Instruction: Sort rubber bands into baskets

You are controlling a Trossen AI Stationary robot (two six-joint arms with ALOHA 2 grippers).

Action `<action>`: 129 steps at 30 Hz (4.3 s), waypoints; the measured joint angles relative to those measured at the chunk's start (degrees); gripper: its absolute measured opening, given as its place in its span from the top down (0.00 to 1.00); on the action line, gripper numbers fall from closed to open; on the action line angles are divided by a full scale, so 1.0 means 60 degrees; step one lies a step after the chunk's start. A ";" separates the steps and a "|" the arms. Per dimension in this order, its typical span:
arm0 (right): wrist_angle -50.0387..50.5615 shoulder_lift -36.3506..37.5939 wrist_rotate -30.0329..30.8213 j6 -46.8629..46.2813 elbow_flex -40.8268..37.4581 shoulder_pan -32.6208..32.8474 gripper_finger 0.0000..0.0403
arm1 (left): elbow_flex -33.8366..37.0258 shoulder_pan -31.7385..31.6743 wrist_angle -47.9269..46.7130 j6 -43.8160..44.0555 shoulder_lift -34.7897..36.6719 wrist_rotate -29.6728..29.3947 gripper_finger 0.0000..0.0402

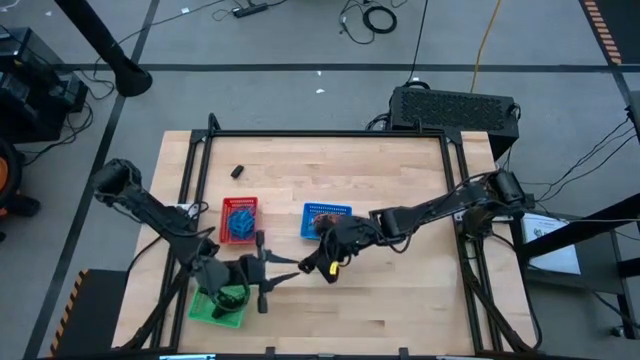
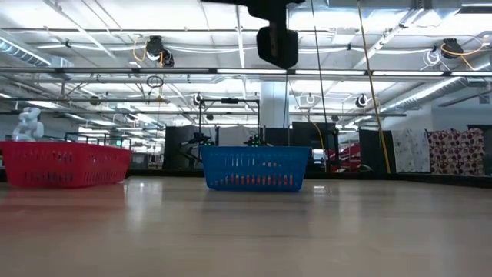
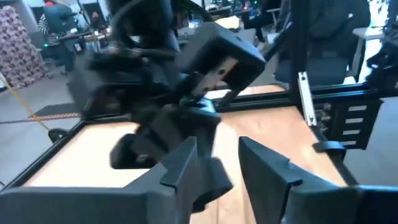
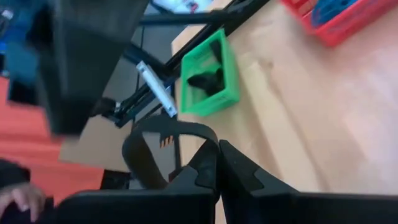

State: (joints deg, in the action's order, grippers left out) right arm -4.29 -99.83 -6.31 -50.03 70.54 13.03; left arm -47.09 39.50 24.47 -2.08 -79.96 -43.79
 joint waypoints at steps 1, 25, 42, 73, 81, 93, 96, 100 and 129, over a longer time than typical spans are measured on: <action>-0.0005 0.0000 0.0000 -0.0010 0.0000 -0.0075 1.00 | 0.0000 -0.0055 -0.0012 0.0028 -0.0052 0.0093 0.67; -0.0007 0.0000 -0.0783 -0.0027 0.0000 -0.0559 1.00 | -0.0004 -0.1080 0.0037 0.0027 -0.0870 0.0543 0.21; 0.0011 0.0000 -0.0814 0.0350 -0.0004 -0.0553 0.98 | -0.0004 -0.1040 0.0124 0.0053 -0.0876 0.0459 0.76; 0.1188 0.0339 -0.6167 0.2237 -0.0004 -0.1798 0.51 | -0.0004 0.0207 -0.7851 0.9457 0.1621 0.4759 0.99; 0.1590 0.0339 -0.5848 0.3390 -0.0004 -0.1925 0.51 | -0.0003 0.1212 -0.9499 1.3715 0.1835 0.8626 0.99; 0.1680 0.0339 -0.4915 0.4119 -0.0004 -0.1982 0.51 | 0.0000 0.1939 -1.0283 1.5546 0.1824 0.8950 0.99; 0.1741 0.0339 -0.4914 0.4457 -0.0004 -0.2047 0.51 | 0.0000 0.1928 -1.0355 1.5546 0.1802 0.8354 0.99; 0.1897 0.0339 -0.4921 0.4804 -0.0004 -0.2190 0.51 | 0.0000 0.1921 -1.0391 1.5493 0.1709 0.8077 0.98; 0.7018 0.0561 -0.5009 1.0333 0.0000 -0.3738 0.51 | 0.0004 0.0686 -1.1821 1.6951 0.1243 0.8053 0.67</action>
State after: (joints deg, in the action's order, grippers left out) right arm 37.82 -96.46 -36.36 11.97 70.54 -9.40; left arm -47.07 43.62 -46.46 99.63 -72.50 4.53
